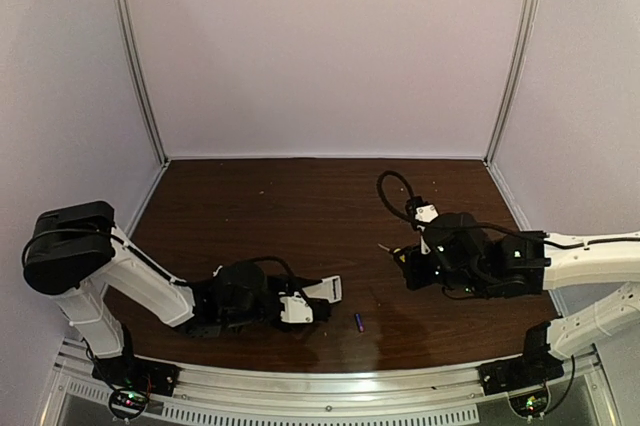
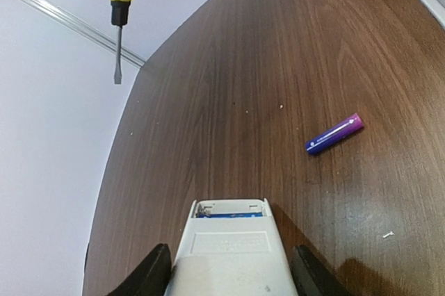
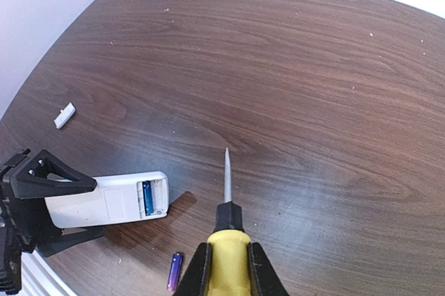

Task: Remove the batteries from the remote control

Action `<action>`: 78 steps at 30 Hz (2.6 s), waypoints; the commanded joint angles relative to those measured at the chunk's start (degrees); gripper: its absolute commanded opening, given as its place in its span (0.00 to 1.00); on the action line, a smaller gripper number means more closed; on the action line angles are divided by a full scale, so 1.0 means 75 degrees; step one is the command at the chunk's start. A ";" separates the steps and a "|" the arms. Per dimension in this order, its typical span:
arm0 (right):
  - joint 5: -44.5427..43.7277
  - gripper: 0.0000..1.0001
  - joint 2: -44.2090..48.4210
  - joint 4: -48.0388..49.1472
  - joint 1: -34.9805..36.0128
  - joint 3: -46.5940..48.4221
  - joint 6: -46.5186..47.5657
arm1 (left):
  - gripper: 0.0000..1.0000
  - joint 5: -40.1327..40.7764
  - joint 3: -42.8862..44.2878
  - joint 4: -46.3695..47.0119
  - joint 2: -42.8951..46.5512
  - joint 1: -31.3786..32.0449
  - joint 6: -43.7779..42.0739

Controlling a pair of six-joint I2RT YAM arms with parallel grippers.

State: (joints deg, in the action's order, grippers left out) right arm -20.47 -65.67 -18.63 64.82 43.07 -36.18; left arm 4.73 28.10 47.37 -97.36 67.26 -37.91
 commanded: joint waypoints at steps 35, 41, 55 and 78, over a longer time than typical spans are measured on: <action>0.2072 0.00 0.0872 0.2427 -0.1036 -0.1357 0.1838 | 0.00 -0.0414 -0.1233 0.4180 -0.0623 -0.0796 0.0640; 0.2354 0.00 0.0955 0.2459 -0.1052 -0.1365 0.1806 | 0.00 -0.1711 -0.0881 0.2071 0.0442 -0.1196 0.1327; 0.3125 0.00 0.1426 0.2790 -0.1072 -0.1651 0.1458 | 0.00 -0.2118 0.0425 -0.0790 0.0530 -0.1411 0.1663; 0.4681 0.00 0.0003 0.3624 -0.1128 -0.1380 0.1082 | 0.00 -0.3074 0.0184 -0.0757 0.0982 -0.1435 0.1570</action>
State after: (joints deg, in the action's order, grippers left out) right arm 13.34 -64.25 8.82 57.06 30.81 -26.65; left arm -15.07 30.65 38.98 -92.12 56.93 -25.54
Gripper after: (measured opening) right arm 0.145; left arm 0.568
